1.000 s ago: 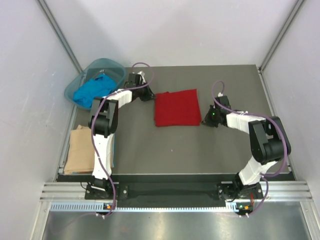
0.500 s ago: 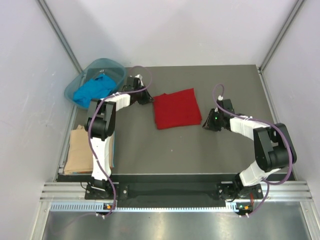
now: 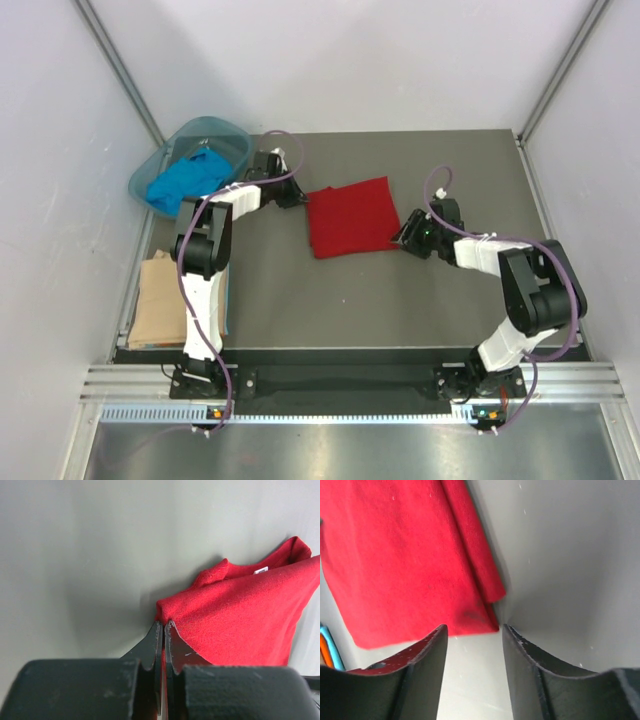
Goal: Fold and stack the t-shirts
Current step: Fold the tshirt
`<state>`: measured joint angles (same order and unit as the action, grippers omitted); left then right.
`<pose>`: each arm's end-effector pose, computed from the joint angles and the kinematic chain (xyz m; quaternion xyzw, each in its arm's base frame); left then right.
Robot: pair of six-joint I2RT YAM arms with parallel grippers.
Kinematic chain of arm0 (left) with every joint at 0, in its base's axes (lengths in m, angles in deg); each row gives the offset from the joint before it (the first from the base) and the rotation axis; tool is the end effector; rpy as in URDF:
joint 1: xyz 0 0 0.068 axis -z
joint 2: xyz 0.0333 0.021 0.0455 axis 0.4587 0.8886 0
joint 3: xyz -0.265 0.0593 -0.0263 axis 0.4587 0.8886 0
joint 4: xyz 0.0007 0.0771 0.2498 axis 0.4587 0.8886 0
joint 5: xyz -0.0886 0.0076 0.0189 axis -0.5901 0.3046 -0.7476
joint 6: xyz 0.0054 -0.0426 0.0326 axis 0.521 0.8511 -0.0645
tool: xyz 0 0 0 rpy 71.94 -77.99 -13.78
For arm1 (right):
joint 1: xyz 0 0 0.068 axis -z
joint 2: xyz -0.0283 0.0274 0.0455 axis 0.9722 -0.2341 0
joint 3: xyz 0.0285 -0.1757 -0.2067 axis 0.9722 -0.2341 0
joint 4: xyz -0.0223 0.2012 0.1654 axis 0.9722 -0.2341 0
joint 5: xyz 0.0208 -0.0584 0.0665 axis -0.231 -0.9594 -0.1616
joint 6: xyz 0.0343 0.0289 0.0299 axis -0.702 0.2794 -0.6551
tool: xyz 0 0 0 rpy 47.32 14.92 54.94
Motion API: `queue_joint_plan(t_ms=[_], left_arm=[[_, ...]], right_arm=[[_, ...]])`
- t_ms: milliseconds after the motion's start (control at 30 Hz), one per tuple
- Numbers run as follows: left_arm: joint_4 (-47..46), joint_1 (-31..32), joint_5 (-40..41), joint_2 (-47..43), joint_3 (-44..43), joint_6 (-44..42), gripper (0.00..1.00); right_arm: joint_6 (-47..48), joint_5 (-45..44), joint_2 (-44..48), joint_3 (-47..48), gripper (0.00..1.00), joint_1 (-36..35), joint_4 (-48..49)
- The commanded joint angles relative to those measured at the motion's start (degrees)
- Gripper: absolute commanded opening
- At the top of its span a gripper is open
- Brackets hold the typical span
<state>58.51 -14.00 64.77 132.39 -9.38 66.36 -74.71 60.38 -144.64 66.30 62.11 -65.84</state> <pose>0.4687 -0.1231 0.1447 -0.1138 0.8994 -0.3066 0.2899 0.3003 0.0845 0.1472 0.1840 0.9007 0.2661 0.2899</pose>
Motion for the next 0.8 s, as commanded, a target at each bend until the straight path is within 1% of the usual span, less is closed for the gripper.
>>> queue_joint_plan(t_ms=[0, 33, 133, 167, 233, 367, 500, 767], left_arm=[[1.3, -0.1, 0.7, 1.4, -1.1, -0.2, 0.00], [1.4, -0.1, 0.8, 1.5, -1.1, -0.1, 0.00], [1.9, -0.1, 1.5, 1.5, -1.3, -0.1, 0.00], [2.1, -0.1, 1.9, 1.6, -1.3, -0.1, 0.00], [2.9, -0.1, 2.6, 1.0, -1.1, 0.0, 0.00], [6.9, -0.1, 3.3, -0.9, -1.7, -0.5, 0.00], [8.7, -0.1, 1.5, -3.2, -0.3, -0.1, 0.00], [10.8, 0.6, -0.1, -8.6, 6.6, 0.6, 0.00]], right_arm=[[-1.7, -5.3, -2.7, 0.5, 0.47, -1.1, 1.6], [-1.3, -5.6, -2.9, 0.6, 0.46, -1.1, 1.3], [0.2, -7.4, -3.8, 1.6, 0.24, -1.2, -1.5], [0.6, -8.5, -3.9, 2.4, 0.12, -1.2, -3.9], [2.3, -9.6, -3.7, 2.9, 0.00, -1.1, -6.0], [5.1, -11.3, -1.2, 3.3, 0.00, -1.1, -10.7], [8.2, -10.5, 1.4, 3.1, 0.00, -1.1, -16.2], [10.4, -9.1, 9.0, -0.3, 0.00, -1.4, -22.8]])
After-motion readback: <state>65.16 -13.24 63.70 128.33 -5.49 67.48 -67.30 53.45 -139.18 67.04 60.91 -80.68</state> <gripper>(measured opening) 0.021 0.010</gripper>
